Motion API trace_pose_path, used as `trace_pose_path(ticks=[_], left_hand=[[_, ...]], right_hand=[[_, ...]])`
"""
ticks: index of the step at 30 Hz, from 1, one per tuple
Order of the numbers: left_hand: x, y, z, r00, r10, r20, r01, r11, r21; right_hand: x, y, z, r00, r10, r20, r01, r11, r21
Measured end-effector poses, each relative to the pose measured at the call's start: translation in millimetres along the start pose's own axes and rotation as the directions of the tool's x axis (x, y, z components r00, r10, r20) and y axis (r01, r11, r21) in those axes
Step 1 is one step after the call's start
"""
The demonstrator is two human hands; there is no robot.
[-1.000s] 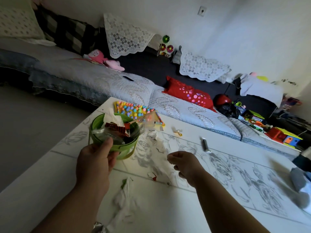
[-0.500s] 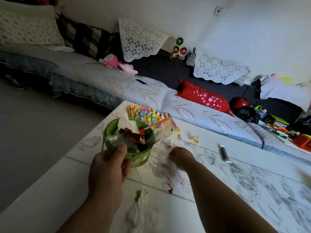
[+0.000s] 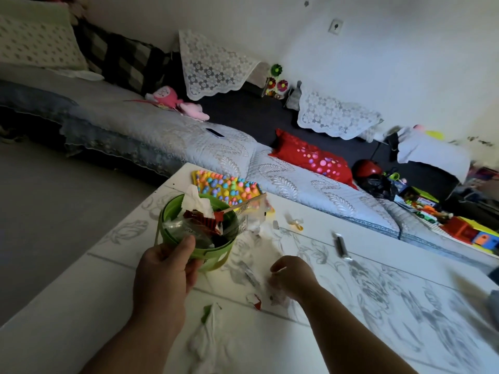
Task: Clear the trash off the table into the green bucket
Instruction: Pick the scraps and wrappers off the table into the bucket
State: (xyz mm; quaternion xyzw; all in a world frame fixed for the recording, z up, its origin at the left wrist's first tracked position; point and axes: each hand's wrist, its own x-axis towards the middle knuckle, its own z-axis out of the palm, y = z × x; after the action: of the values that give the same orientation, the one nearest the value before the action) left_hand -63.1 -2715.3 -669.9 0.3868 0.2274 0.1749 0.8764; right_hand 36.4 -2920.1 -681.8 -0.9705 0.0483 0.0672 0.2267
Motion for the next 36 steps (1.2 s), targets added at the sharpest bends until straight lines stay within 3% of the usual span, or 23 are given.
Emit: trace_pose_path(ticks=[3, 5, 9, 12, 16, 20, 25, 29, 33, 36], left_hand=[[-3, 1, 0, 1.000, -0.017, 0.001, 0.017, 1.000, 0.006], [-5, 0, -2, 1.000, -0.028, 0.006, 0.028, 1.000, -0.004], [-9, -1, -3, 0.998, -0.053, 0.029, 0.052, 0.999, 0.013], [-11, -1, -3, 0.997, -0.065, 0.037, 0.064, 0.997, 0.037], [-14, -1, 0, 0.997, -0.054, 0.049, 0.050, 0.996, 0.070], [-15, -1, 2, 0.996, -0.049, 0.071, 0.042, 0.995, 0.093], [-14, -3, 2, 0.994, -0.062, 0.085, 0.054, 0.994, 0.091], [-14, -3, 4, 0.992, -0.073, 0.099, 0.065, 0.994, 0.086], [-12, -1, 3, 0.993, -0.077, 0.090, 0.069, 0.994, 0.087], [-12, 1, 4, 0.994, -0.077, 0.078, 0.072, 0.995, 0.069]], right_hand=[[-19, 10, -7, 0.996, 0.091, 0.004, -0.090, 0.973, 0.215], [-31, 13, -19, 0.992, 0.122, 0.010, -0.115, 0.901, 0.418], [-49, -4, -67, 0.990, 0.007, -0.142, 0.081, 0.795, 0.601], [-66, -40, -110, 0.949, -0.110, -0.297, 0.283, 0.716, 0.639], [-86, -97, -127, 0.884, -0.343, -0.318, 0.466, 0.710, 0.528], [-89, -141, -106, 0.836, -0.516, -0.187, 0.548, 0.770, 0.326], [-79, -171, -75, 0.790, -0.611, -0.036, 0.612, 0.791, 0.004], [-69, -175, -64, 0.818, -0.568, 0.093, 0.573, 0.790, -0.218], [-58, -168, -71, 0.843, -0.534, 0.068, 0.537, 0.822, -0.190], [-53, -155, -86, 0.834, -0.545, -0.088, 0.538, 0.838, -0.089]])
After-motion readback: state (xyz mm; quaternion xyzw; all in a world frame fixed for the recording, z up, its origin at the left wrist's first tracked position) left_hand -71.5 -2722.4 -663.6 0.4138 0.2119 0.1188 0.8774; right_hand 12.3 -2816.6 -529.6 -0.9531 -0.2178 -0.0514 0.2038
